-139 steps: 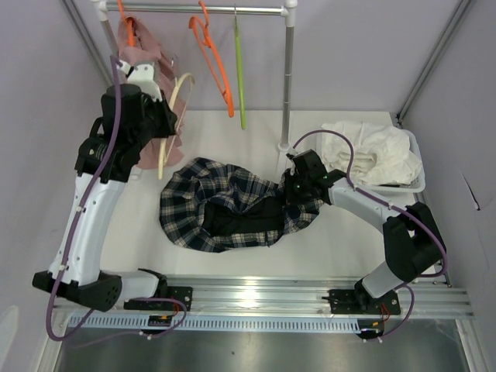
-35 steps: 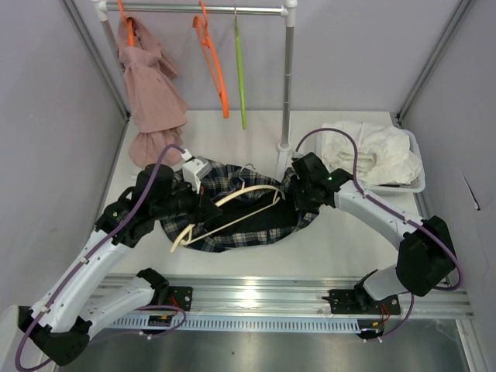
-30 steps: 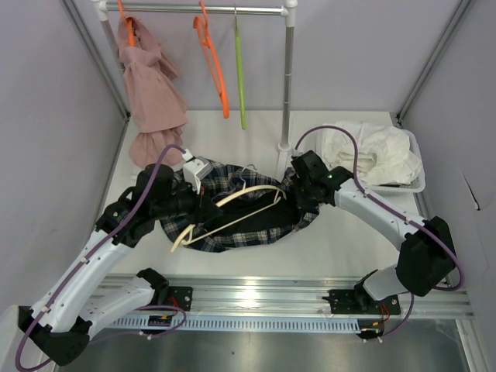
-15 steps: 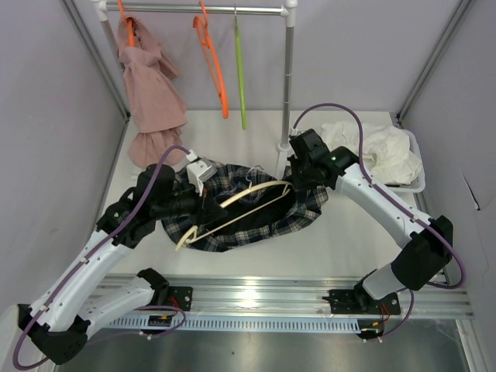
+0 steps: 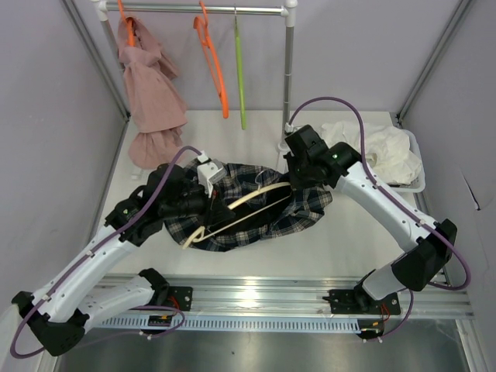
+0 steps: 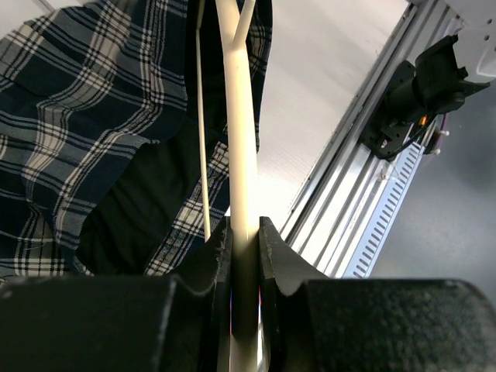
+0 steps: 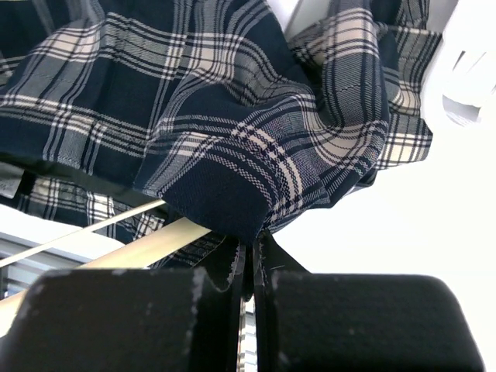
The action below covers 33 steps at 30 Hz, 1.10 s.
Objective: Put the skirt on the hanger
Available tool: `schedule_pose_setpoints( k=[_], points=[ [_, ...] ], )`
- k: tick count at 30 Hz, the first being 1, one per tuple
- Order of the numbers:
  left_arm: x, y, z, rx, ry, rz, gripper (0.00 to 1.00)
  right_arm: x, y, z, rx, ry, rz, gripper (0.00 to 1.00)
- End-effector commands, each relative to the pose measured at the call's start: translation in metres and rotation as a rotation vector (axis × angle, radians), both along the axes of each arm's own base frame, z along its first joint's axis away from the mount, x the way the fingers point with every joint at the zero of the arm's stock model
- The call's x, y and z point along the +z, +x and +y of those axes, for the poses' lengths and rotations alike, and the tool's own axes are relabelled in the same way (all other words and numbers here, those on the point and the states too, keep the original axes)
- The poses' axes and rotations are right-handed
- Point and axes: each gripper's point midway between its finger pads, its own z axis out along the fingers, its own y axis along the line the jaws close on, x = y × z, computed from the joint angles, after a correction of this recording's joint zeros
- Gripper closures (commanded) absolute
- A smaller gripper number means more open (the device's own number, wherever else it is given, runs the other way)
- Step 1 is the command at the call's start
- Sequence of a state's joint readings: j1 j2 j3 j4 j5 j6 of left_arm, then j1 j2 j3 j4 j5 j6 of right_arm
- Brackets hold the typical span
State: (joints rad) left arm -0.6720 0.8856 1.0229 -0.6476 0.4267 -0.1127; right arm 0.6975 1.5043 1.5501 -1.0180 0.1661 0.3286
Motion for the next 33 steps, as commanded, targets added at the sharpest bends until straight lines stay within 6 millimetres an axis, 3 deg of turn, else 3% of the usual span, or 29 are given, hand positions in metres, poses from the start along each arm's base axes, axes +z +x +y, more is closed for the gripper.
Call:
schedule_pose_setpoints(
  k=[1,5,15,22,27,33],
  points=[
    [0.013,0.002,-0.008,-0.027,-0.02,-0.052,1.0,0.035,-0.002,0.009,-0.001,0.054,-0.075,1.0],
    [0.001,-0.001,-0.006,-0.026,0.018,-0.029,1.0,0.039,-0.004,0.005,-0.016,0.051,-0.083,1.0],
    [0.005,0.012,-0.023,-0.03,-0.034,-0.048,1.0,0.059,-0.022,0.013,-0.001,0.086,-0.102,1.0],
    [0.0,0.019,-0.037,-0.064,-0.051,-0.025,1.0,0.037,-0.025,0.01,-0.019,0.082,-0.092,1.0],
    [-0.026,0.03,-0.048,-0.057,-0.007,0.054,1.0,0.011,-0.025,0.004,-0.031,0.082,-0.066,1.0],
    [-0.046,0.04,-0.059,-0.054,0.013,0.105,1.0,-0.016,-0.026,-0.01,-0.053,0.09,-0.056,0.87]
  ],
)
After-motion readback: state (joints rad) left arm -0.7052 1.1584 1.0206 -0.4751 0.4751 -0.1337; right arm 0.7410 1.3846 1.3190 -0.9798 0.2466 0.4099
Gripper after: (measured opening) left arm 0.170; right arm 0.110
